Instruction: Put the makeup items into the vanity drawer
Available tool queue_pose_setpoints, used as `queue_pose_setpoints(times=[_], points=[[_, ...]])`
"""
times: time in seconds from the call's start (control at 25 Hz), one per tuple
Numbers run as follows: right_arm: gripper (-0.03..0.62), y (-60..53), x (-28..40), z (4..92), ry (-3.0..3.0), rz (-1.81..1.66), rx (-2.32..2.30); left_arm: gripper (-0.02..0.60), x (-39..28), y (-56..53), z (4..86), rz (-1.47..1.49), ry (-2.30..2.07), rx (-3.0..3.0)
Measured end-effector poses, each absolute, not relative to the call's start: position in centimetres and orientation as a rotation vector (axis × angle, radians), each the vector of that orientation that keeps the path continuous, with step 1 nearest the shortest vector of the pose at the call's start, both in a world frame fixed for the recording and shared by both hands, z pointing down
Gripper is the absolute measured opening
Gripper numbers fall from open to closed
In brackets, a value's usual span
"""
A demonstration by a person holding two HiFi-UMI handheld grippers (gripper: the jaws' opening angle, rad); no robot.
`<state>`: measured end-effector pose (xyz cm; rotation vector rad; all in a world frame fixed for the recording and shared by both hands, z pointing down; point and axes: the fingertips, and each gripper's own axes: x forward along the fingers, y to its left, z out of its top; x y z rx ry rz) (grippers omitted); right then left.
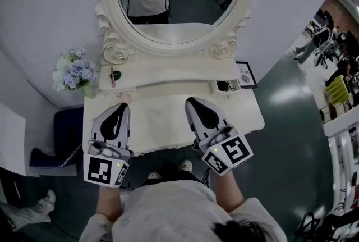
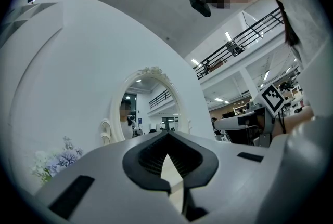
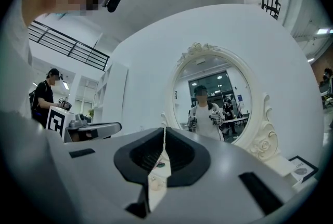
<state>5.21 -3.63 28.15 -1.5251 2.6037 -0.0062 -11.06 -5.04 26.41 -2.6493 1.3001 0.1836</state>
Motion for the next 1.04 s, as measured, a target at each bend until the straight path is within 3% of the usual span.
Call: queue_pose_setpoints(times=[1.04], points=[[0.025,-2.9,3.0,27.8,2.577,-0.009,-1.509,0.006,-12.4,-4.4,27.7,0.185,1.240,-2.702]])
